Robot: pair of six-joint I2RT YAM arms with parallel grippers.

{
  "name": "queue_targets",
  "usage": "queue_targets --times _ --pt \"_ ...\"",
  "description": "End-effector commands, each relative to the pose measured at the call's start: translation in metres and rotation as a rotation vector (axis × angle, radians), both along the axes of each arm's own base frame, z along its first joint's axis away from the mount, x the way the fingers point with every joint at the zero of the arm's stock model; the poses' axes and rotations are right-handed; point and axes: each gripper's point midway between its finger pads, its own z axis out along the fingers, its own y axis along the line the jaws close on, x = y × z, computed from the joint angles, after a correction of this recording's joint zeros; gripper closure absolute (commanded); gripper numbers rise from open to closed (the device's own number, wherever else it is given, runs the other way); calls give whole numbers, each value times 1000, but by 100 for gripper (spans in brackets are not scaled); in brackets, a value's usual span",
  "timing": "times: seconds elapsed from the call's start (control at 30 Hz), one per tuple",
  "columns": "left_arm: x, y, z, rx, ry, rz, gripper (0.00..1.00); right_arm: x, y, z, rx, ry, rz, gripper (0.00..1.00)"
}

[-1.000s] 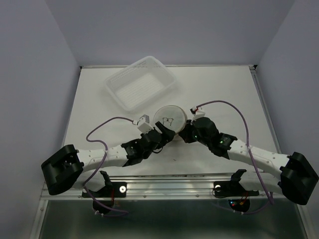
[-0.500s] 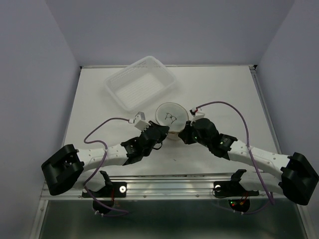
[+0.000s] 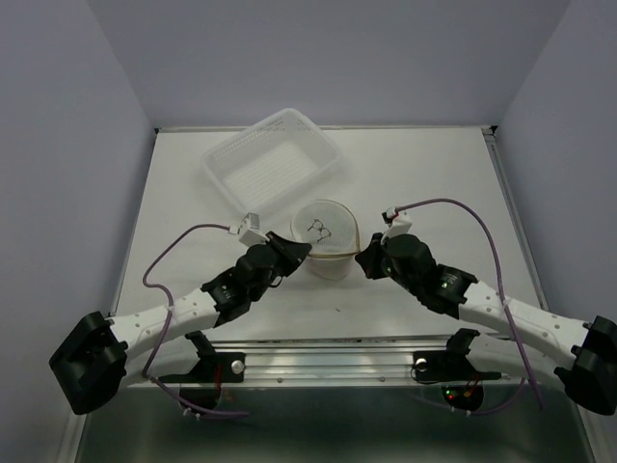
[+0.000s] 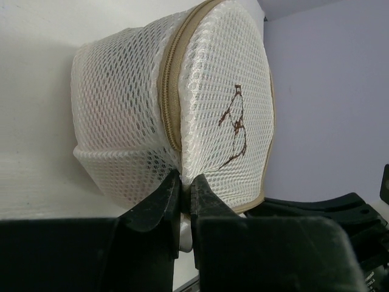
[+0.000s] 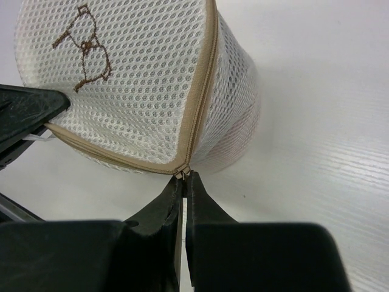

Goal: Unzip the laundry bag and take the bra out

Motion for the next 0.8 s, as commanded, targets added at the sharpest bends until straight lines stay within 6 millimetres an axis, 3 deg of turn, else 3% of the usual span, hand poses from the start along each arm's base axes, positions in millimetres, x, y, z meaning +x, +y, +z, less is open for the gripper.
queue_targets --times 0.0,0.2,0.27,0.33,0.37,0.4,0.47,0.5,0.53,0.57,0.63,0.7,0.77 --pt "11 69 -38 264 8 176 100 14 -51 15 -126 -59 -193 99" --pt "19 86 -48 347 -16 175 100 10 -36 32 -110 -103 -76 99" --pt "32 80 -37 357 -42 155 100 4 -20 33 -97 -104 34 99" --pt "39 71 -43 406 -23 106 100 -1 -11 31 -102 -101 103 99" --pt "47 59 -28 385 -39 88 98 -5 -4 25 -99 -80 147 99" --pt "50 53 -24 379 -42 73 93 -7 -1 24 -96 -74 165 99" --pt "55 37 -9 329 -69 34 60 -10 5 22 -76 -65 192 99" --pt "57 32 1 287 -88 34 37 -11 7 20 -58 -62 195 99" --pt "57 29 6 265 -97 27 28 -11 8 19 -50 -60 197 99" --pt "55 26 11 247 -104 13 12 -12 10 17 -40 -51 199 99" --pt "51 24 24 217 -129 3 2 -11 13 15 -28 -48 197 99" --pt "41 22 34 199 -149 -16 1 -7 18 12 -9 -38 187 99" --pt "33 25 30 186 -133 -15 1 -6 22 7 3 -26 185 99"
